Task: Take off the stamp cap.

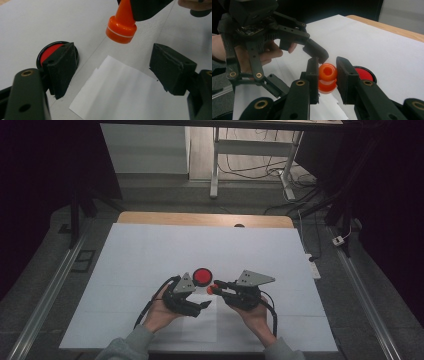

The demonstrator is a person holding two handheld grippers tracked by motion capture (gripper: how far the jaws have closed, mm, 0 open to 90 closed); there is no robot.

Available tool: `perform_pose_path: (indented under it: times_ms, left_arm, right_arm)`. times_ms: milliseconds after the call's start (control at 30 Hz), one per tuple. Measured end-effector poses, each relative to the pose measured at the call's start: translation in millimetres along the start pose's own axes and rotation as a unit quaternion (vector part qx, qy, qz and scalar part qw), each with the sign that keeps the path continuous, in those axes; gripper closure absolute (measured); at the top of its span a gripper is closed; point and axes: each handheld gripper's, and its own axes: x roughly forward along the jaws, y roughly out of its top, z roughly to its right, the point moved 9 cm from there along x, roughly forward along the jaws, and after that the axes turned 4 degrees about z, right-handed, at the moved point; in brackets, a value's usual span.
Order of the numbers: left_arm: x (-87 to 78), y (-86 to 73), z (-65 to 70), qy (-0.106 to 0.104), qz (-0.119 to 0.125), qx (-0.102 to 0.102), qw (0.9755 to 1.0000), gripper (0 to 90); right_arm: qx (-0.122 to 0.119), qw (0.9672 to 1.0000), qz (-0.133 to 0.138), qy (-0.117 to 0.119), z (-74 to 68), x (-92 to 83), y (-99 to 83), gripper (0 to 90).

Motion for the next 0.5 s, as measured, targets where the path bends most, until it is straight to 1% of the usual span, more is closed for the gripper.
perform_pose_path:
  times_ms: [200,233,267,400,500]
  left_arm:
    - [4.9,1.4,1.3,0.013,-0.002,0.018,0.9998,27.8]
    - [5.5,1.6,1.4,0.016,-0.002,0.022,0.9996,30.0]
    - [6.0,1.9,1.5,0.018,-0.002,0.024,0.9995,30.0]
    - [7.1,3.7,1.5,0.027,0.002,0.034,0.999,34.7]
    - [8.0,4.7,1.9,0.029,0.005,0.039,0.9988,38.1]
  right_arm:
    - [0.0,1.0,0.0,0.0,-0.1,0.2,0.0,72.2]
    - [0.001,1.0,0.0,0.0,-0.1,0.1,0.0,72.2]
    - [0.001,1.0,0.0,0.001,-0.1,0.2,0.0,72.2]
    - [0.002,1.0,0.0,0.0,-0.2,0.8,-0.4,72.2]
    - [0.001,1.0,-0.001,0.001,-0.5,1.2,-0.6,72.2]
